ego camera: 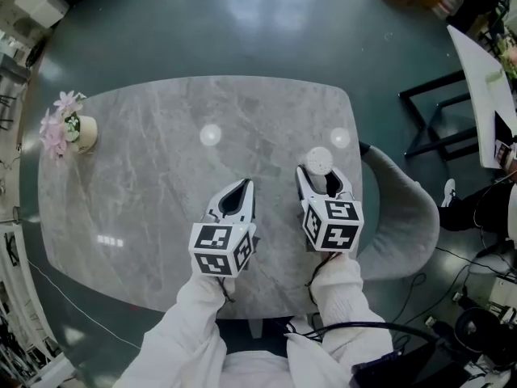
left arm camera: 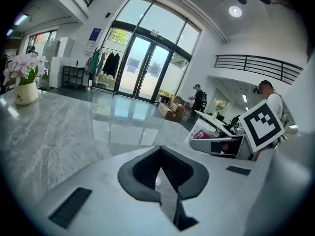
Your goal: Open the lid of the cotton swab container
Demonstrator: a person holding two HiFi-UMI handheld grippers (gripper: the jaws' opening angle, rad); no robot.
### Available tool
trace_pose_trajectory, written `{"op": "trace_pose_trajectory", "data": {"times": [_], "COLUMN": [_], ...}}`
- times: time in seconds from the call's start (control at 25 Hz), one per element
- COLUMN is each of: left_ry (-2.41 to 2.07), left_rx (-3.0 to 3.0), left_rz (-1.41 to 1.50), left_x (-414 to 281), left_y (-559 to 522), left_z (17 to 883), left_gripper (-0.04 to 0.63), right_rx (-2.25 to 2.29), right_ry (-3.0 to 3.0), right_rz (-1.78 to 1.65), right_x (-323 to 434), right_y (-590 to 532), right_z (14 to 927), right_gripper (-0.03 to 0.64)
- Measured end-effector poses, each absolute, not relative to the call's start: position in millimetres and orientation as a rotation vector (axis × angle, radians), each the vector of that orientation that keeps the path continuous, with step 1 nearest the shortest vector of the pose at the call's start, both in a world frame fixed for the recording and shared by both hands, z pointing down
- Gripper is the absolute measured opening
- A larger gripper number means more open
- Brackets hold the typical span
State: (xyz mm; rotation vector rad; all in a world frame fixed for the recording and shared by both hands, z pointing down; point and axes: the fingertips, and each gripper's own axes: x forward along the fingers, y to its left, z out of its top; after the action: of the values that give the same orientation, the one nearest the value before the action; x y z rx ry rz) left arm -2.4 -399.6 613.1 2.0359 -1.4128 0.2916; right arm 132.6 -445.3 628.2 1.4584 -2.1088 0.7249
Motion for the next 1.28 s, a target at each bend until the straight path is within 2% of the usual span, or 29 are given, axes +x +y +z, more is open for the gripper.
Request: {"op": "trace_pose_trajectory", "data": {"times": [1.28], "left_ry": [-1.351], "left_rx": [2.161], "left_rz": [0.301], "left_x": [6.5], "left_y": [-314.9], "left_z": [548.5], "left_gripper": [0.008], "right_rx": [1.410], "right_ry": [-2.158], "right_rz": [0.616], "right_x": [102.4], "right_y": [-325.7], "right_z": [540.5], "right_gripper": [0.291]}}
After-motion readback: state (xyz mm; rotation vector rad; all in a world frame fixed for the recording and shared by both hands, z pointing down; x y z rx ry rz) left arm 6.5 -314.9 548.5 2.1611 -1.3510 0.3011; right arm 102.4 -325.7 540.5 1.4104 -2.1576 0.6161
